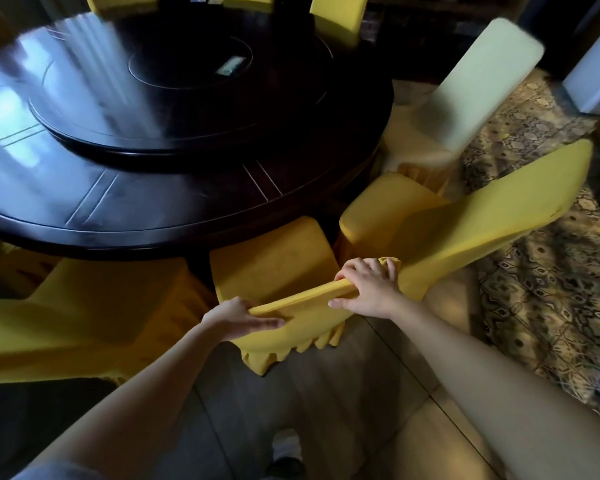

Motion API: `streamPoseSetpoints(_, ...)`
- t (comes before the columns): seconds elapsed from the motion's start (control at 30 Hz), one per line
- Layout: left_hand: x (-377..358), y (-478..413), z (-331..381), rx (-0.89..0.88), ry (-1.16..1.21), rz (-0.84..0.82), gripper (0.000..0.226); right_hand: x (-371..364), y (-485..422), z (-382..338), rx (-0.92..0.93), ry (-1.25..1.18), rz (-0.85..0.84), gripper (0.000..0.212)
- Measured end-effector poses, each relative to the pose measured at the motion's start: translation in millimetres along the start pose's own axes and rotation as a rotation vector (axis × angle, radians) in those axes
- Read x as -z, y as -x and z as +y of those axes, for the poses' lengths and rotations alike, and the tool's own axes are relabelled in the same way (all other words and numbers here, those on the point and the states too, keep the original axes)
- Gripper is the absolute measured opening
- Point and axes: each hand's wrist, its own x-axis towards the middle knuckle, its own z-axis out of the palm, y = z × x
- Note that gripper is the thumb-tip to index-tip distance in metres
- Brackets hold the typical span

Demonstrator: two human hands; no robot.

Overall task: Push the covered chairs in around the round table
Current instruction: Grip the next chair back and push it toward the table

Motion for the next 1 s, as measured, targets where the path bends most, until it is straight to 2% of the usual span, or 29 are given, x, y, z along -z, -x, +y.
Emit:
streamPoseSetpoints(0.2, 3, 1, 2, -0.017, -0.027, 0.014, 0.085, 7, 4, -4, -0.05, 0.016, -0.03, 0.058)
streamPoseSetpoints(0.33, 4, 4, -1, -0.022, -0.012, 0.031, 0.095, -1, 11, -12, -0.088, -0.009, 0.028, 0.059)
streamPoseSetpoints(0.5, -1, 12, -5, -0.044, -0.036, 0.12, 0.082, -19, 30, -24, -0.101, -0.051, 0.175, 0.052)
streamPoseSetpoints(0.63, 8, 9, 4, -0.066, -0.132, 0.067, 0.082, -14, 33, -20, -0.062, -0.089, 0.191, 0.046)
streamPoseSetpoints(0.73, 10, 12, 16, -0.207, -0.191, 0.121, 0.051, -12, 36, -14, -0.04, -0.085, 0.147, 0.048)
streamPoseSetpoints(0.83, 3, 16, 37, -0.373, -0.026, 0.205, 0.029, -10, 40, -7, -0.044, -0.079, 0.146, 0.054)
streamPoseSetpoints(0.9, -3, 17, 56, -0.462, -0.02, 0.247, 0.032, -10, 44, 2, -0.058, -0.069, 0.146, 0.058)
streamPoseSetpoints(1.0, -16, 14, 88, -0.581, -0.153, 0.278, 0.048, -7, 58, 23, -0.073, -0.046, 0.097, 0.062)
